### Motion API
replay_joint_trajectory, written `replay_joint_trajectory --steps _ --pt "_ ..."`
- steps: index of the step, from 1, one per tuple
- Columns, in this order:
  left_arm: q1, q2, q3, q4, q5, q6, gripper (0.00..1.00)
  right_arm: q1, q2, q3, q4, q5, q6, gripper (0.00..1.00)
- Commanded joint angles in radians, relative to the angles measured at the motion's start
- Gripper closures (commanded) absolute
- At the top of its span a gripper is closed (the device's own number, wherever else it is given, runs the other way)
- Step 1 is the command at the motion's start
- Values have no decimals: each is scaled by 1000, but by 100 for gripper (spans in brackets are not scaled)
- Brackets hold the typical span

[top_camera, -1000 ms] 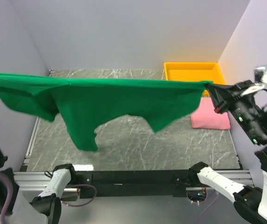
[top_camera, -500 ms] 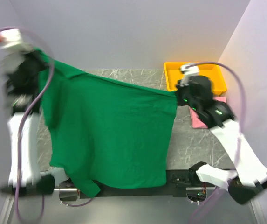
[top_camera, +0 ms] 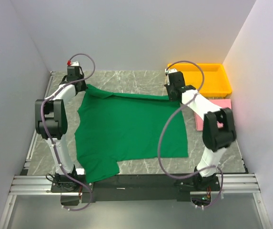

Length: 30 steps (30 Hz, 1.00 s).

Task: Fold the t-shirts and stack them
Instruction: Flatten the tshirt out, then fold the tshirt

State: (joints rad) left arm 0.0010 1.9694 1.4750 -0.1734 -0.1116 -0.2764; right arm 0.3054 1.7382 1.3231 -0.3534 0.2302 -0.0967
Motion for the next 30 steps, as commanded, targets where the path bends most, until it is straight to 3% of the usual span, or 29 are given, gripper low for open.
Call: replay_joint_trajectory --steps 1,5,10,20,30 --pt "4 45 126 118 36 -37 99 -37 108 117 88 -34 -47 100" --pt "5 130 215 75 61 -70 99 -72 233 230 47 -75 -34 100" --pt "4 106 216 19 55 -161 99 -100 270 287 16 -95 -21 100" --pt "4 -79 50 -155 -14 -352 99 -112 239 234 8 -120 9 100" --pt "21 -254 -139 -181 18 -461 99 -130 227 196 -19 -117 40 100"
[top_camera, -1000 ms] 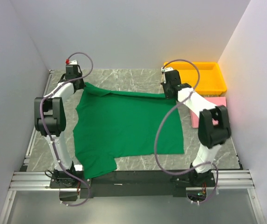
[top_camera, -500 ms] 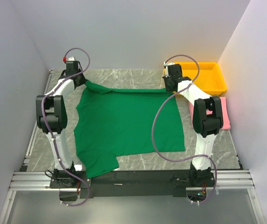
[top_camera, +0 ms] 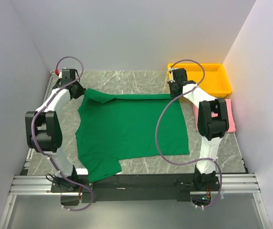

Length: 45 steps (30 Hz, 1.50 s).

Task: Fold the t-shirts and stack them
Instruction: Fold the tshirt

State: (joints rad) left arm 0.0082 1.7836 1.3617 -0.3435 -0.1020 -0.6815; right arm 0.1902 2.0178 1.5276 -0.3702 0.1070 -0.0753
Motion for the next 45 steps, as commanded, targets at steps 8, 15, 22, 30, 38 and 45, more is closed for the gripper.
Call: replay_joint_trajectory --steps 8,15,22,30,38,45 --pt "18 -202 -84 -52 28 -98 99 -21 -91 -64 1 14 25 100" --pt "18 -320 -236 -23 19 -144 99 -20 -123 -116 -16 30 46 100" --pt "18 -386 -341 11 25 -165 99 -20 -188 -158 -44 30 104 100" --pt "18 -438 -423 12 27 -193 99 -20 -214 -191 -70 36 149 100" --pt "18 -504 -536 41 71 -239 99 -20 -202 -237 -84 65 207 100" --pt "18 -573 -633 78 120 -296 99 -20 -156 -238 -82 60 226 100"
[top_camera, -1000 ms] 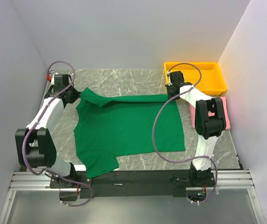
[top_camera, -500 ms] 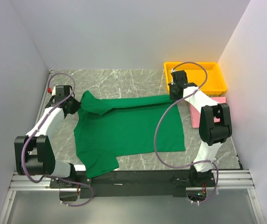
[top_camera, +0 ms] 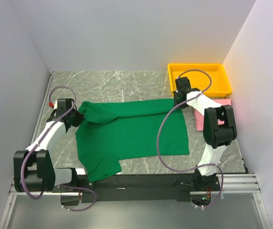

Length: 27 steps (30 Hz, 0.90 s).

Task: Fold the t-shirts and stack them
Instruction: Fold the tshirt

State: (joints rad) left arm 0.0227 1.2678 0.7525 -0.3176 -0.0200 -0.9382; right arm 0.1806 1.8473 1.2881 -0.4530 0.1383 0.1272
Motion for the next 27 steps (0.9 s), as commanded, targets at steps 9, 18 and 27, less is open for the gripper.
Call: replay_joint_trajectory --steps 9,18,27 --pt "2 -110 -55 58 114 -91 99 -10 56 13 -7 24 35 100" --pt "-3 -108 -105 75 134 -114 99 -10 72 23 -18 37 45 97" --pt "-6 -186 -168 5 43 -105 73 -12 14 22 -36 64 72 65"
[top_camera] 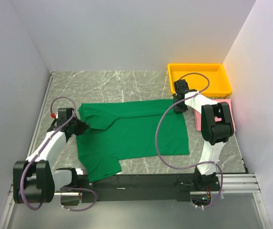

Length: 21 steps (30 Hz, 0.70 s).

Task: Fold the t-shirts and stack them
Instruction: Fold the tshirt

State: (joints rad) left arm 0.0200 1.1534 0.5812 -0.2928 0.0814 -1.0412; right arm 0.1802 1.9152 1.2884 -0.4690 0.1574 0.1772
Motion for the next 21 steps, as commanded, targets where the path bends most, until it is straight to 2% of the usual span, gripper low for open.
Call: replay_joint_trajectory --steps 1,2,5,6,7,10,11,15,21 --pt "-2 -86 9 -35 -78 15 59 -12 -64 23 -25 56 28 62" --pt "0 -95 22 -58 -116 27 56 -15 -73 25 -39 79 47 55" --pt "6 -103 98 -124 -251 95 40 -34 -105 38 -63 120 83 49" --pt "6 -103 112 -124 -252 95 40 -35 -111 40 -68 123 93 48" --pt "6 -101 123 -126 -282 119 31 -48 -117 38 -68 117 102 48" --pt "5 -84 155 -89 -292 170 15 -58 -136 26 -54 55 105 49" --pt "6 -58 161 -74 -282 182 14 -58 -137 20 -40 27 99 50" --pt "-6 57 236 -19 -230 214 23 -59 -128 5 12 -114 103 52" --pt "-48 311 391 21 -193 244 52 -71 -65 15 62 -212 134 55"
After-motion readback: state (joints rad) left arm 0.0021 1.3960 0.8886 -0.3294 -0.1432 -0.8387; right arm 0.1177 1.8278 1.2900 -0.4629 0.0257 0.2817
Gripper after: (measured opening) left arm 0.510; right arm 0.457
